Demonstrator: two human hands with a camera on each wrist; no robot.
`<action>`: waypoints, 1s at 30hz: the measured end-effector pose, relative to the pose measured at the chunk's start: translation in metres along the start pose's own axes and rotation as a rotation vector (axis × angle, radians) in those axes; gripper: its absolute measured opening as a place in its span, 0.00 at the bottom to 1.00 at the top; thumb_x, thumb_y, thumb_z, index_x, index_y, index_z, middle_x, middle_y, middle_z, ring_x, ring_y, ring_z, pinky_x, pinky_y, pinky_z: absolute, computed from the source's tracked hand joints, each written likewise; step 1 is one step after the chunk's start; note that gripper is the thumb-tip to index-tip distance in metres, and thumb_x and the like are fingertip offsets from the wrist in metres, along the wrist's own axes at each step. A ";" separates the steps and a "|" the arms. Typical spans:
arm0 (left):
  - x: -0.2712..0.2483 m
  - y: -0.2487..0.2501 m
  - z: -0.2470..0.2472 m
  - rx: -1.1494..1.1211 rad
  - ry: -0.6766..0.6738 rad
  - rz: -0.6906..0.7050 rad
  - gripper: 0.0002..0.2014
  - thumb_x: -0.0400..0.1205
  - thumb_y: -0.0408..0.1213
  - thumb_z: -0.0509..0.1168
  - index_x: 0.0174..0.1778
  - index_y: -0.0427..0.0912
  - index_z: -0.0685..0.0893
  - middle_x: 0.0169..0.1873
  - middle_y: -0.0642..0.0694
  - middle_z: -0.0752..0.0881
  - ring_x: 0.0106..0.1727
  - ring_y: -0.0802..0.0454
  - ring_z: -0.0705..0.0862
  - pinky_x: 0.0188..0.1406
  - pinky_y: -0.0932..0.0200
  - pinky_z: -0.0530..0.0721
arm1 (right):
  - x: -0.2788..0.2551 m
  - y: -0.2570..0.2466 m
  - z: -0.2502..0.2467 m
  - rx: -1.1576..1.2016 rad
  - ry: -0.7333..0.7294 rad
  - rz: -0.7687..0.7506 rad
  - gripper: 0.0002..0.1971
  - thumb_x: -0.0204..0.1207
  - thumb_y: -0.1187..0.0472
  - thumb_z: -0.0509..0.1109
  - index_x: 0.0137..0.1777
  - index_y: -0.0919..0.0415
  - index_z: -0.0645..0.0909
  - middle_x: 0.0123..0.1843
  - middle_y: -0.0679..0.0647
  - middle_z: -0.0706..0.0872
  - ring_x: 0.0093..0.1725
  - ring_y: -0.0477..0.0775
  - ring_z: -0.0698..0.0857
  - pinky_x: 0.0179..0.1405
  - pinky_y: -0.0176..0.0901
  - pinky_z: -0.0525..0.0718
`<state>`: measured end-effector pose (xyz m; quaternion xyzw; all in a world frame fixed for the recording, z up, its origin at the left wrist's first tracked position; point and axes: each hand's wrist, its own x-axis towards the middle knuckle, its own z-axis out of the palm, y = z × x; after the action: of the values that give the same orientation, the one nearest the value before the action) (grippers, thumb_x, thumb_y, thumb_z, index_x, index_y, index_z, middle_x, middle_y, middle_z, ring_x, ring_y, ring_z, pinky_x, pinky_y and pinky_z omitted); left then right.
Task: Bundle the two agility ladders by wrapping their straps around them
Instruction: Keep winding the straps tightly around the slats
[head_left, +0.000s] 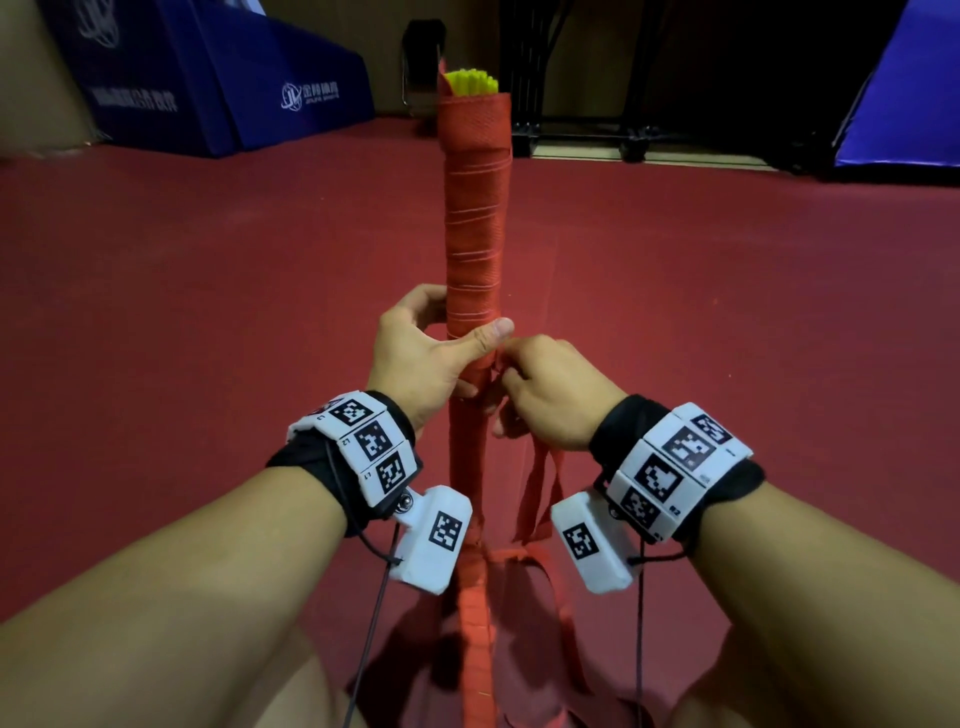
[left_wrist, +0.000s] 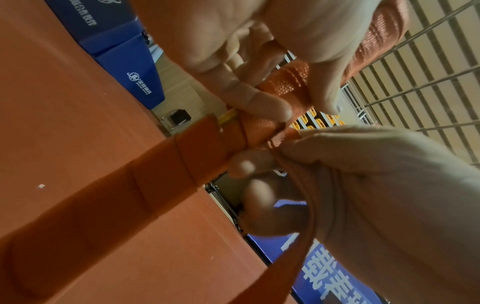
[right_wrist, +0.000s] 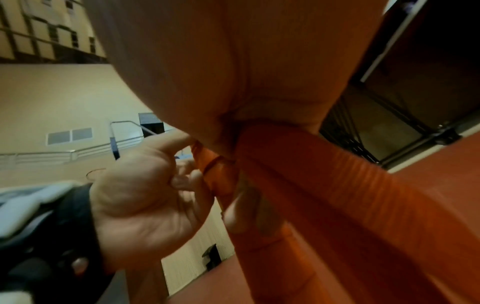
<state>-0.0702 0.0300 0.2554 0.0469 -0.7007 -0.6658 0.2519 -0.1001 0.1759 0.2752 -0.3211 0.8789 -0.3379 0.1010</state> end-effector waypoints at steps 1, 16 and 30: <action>0.000 0.000 0.000 0.009 0.006 0.004 0.19 0.72 0.38 0.83 0.53 0.41 0.83 0.48 0.41 0.89 0.29 0.54 0.87 0.17 0.62 0.80 | 0.001 -0.001 0.003 -0.076 0.022 -0.002 0.11 0.79 0.68 0.54 0.46 0.63 0.80 0.40 0.59 0.91 0.39 0.59 0.90 0.45 0.54 0.90; 0.002 -0.007 0.002 0.095 0.029 0.028 0.34 0.57 0.64 0.82 0.47 0.44 0.81 0.33 0.55 0.88 0.35 0.57 0.84 0.42 0.47 0.87 | -0.002 -0.008 0.016 -0.294 0.184 0.016 0.20 0.81 0.42 0.65 0.54 0.61 0.79 0.51 0.67 0.86 0.51 0.73 0.85 0.48 0.55 0.84; -0.001 0.003 0.001 0.014 -0.206 -0.060 0.07 0.84 0.26 0.69 0.57 0.37 0.84 0.37 0.46 0.84 0.27 0.65 0.82 0.21 0.72 0.76 | 0.009 0.014 0.003 -0.184 0.152 0.010 0.15 0.84 0.45 0.63 0.49 0.58 0.77 0.50 0.64 0.88 0.49 0.68 0.85 0.47 0.53 0.82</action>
<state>-0.0686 0.0314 0.2574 0.0009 -0.7259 -0.6694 0.1579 -0.1134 0.1765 0.2644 -0.2981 0.9129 -0.2788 0.0057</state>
